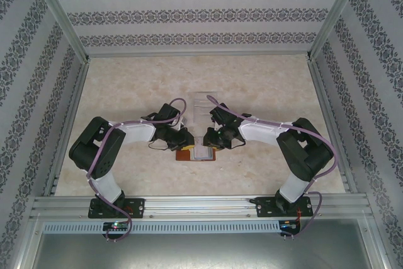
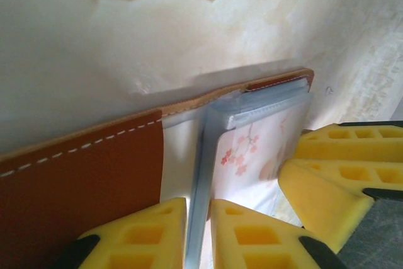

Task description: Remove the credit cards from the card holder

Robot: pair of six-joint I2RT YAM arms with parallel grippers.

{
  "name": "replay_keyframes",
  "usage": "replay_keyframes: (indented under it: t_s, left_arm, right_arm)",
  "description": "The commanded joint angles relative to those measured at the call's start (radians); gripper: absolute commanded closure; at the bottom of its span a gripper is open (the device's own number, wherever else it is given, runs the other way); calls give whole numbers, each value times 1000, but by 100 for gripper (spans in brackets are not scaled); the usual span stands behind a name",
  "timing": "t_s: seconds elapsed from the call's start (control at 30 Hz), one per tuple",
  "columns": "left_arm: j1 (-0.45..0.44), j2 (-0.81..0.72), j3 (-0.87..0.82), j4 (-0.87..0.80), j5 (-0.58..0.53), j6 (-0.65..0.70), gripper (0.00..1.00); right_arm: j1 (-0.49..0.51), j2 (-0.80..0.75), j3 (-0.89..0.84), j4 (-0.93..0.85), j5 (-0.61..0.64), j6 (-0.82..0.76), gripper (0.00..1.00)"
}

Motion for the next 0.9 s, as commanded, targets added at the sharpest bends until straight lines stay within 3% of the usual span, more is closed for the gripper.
replay_keyframes:
  t_s: [0.0,0.23,0.43,0.87]
  left_arm:
    - [11,-36,-1,29,16,-19,84]
    - [10,-34,-25,159,90,-79,84]
    - [9,-5,-23,156,109,-78,84]
    - [10,7,22,-62,17,33,84]
  right_arm:
    - [-7,-4,-21,-28,13,-1,75]
    - [-7,-5,-22,-28,11,-1,75]
    - [-8,0,-21,-28,8,0,74]
    - [-8,9,-18,-36,14,0,68]
